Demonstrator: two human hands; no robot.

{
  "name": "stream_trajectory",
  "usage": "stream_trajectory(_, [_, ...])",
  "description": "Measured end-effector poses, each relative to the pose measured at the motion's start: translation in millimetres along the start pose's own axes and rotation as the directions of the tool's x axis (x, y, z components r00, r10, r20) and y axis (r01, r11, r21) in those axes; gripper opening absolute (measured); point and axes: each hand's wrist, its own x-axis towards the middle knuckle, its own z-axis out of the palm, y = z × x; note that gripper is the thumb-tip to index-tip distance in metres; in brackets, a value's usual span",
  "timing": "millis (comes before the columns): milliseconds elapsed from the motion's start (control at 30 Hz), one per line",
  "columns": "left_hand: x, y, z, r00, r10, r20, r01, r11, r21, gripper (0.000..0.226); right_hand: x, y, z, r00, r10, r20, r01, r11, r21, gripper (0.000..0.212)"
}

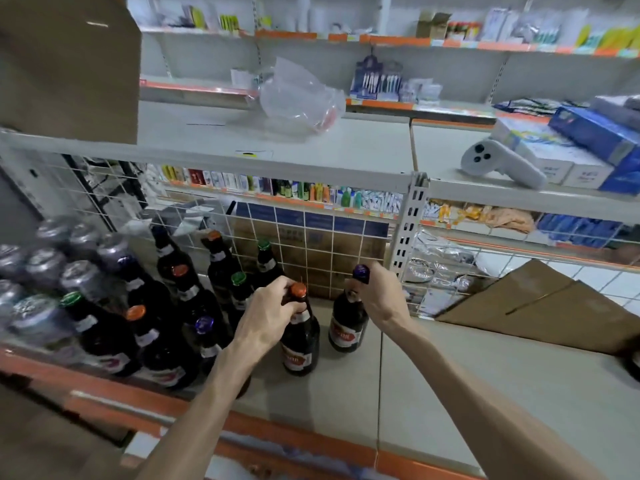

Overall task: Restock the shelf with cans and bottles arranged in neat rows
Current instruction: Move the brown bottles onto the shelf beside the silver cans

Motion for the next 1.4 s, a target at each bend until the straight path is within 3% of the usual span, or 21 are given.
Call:
stream_trajectory(233, [1,-8,9,1.0,0.01,-0.001,-0.009,0.999,0.05,0.032,22,-19,32,0.997,-0.023,0.071,0.021,0.999,0.025,0.017])
stream_trajectory(767, [3,-10,5,0.998,0.066,-0.026,-0.061,0.988,0.14,0.032,64,-40,77,0.985,-0.111,0.135,0.108,0.994,0.034,0.019])
stream_trajectory(1333, [10,11,-4,0.993,-0.02,0.12,-0.005,0.978,0.207,0.048,45,-30,53,0.974,-0.072,0.213,0.047,0.991,0.122,0.044])
stream_trajectory(1400, [10,26,1,0.994,0.026,0.107,-0.051,0.971,0.234,0.044,40,-16,38,0.974,-0.074,0.212,0.046,0.99,0.135,0.034])
